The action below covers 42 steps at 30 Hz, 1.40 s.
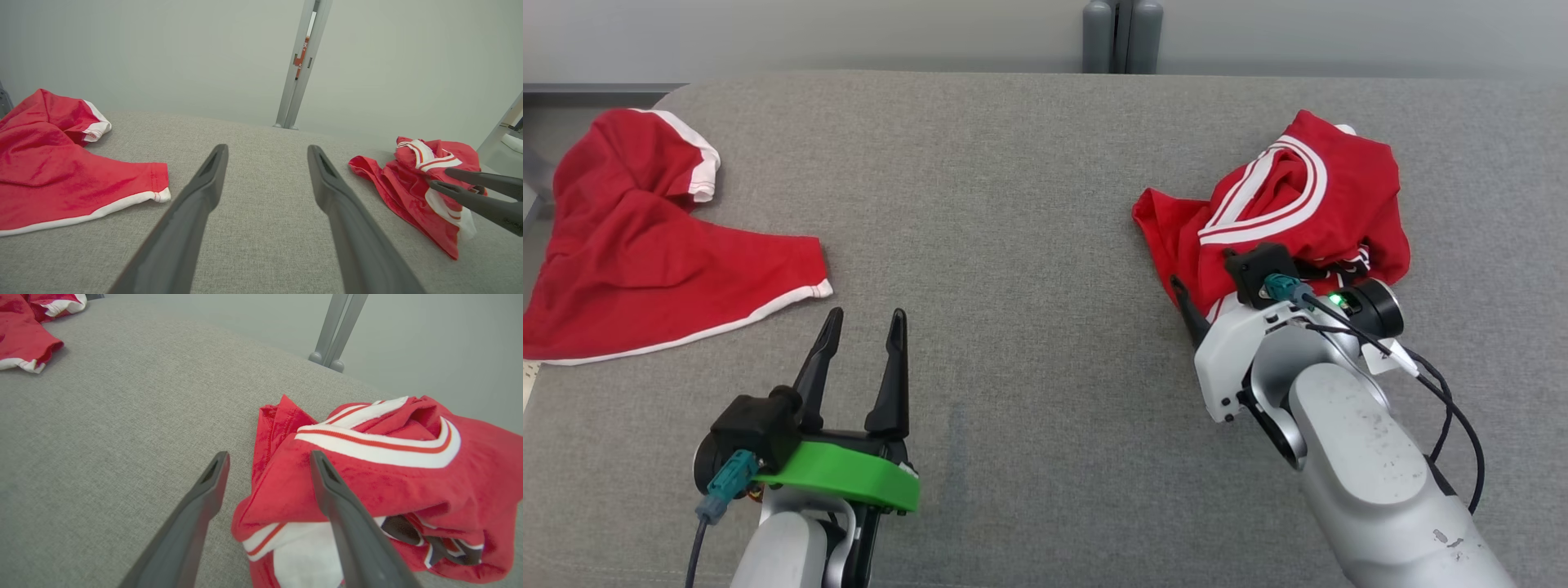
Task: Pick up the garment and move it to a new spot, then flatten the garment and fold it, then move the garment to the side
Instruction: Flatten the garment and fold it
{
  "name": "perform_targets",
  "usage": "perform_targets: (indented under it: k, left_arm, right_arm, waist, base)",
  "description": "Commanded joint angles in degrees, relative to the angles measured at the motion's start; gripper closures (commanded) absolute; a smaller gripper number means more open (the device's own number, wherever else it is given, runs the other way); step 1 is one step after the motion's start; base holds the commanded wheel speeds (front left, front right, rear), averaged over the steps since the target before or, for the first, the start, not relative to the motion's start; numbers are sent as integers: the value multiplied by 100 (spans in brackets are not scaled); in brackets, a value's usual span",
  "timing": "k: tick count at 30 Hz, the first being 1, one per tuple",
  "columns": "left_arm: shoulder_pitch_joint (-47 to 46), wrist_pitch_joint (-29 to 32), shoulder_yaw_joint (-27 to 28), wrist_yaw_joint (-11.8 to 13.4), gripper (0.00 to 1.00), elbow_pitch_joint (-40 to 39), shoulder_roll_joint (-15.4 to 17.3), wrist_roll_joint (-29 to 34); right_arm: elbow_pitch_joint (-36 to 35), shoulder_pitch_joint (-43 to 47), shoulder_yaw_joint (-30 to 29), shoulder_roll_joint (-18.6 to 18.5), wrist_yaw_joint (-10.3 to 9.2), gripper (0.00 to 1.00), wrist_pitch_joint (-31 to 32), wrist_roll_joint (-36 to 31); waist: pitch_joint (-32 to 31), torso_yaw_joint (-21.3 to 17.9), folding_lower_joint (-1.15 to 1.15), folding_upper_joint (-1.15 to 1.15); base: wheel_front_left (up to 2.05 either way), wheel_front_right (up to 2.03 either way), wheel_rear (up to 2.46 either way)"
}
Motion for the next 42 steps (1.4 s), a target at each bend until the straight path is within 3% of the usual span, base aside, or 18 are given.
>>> perform_targets:
  k: [1, 15, 16, 17, 18, 26, 37, 42]
  left_arm:
    - [-86, -1, -20, -26, 0, 8, 5, -81]
    - [-37, -1, -109, -26, 0, 19, 3, -169]
    - [-31, -1, -120, -26, 0, 21, 3, -173]
    - [-28, -1, -129, -26, 0, 21, 3, -175]
    - [-27, -1, -135, -27, 0, 22, 3, -177]
    - [-66, -1, -143, -27, 0, 48, 4, -182]
    - [-124, -1, -28, -26, 0, 18, 3, -87]
    - [-181, -1, -83, -26, 0, -11, 4, -83]
  right_arm:
    - [21, -25, -87, -27, 1, 0, 13, -128]
    - [289, 410, -948, -24, 1, 0, 373, -1014]
    - [306, 412, -1026, -25, 1, 16, 371, -1006]
    - [322, 404, -1116, -25, 1, 69, 368, -983]
    - [329, 399, -1179, -24, 1, 100, 350, -955]
    - [336, 128, -1269, -21, 1, 100, 71, -534]
    - [-630, -1035, 464, -22, 1, 100, -478, 999]
    - [-820, -1883, 884, -23, 1, 100, -541, 1456]
  waist:
    - [38, 51, 0, 0]
    - [-25, -20, 0, 0]
    - [-24, -25, 0, 0]
    - [-22, -31, 0, 0]
    - [-19, -33, 0, 0]
    - [-12, -22, 0, 0]
    - [-12, -122, 0, 0]
    - [88, -128, 0, 0]
  base:
    - [0, 0, 0]
    - [0, 0, 0]
    - [0, 0, 0]
    - [0, 0, 0]
    - [0, 0, 0]
    - [0, 0, 0]
    - [0, 0, 0]
    - [0, 0, 0]
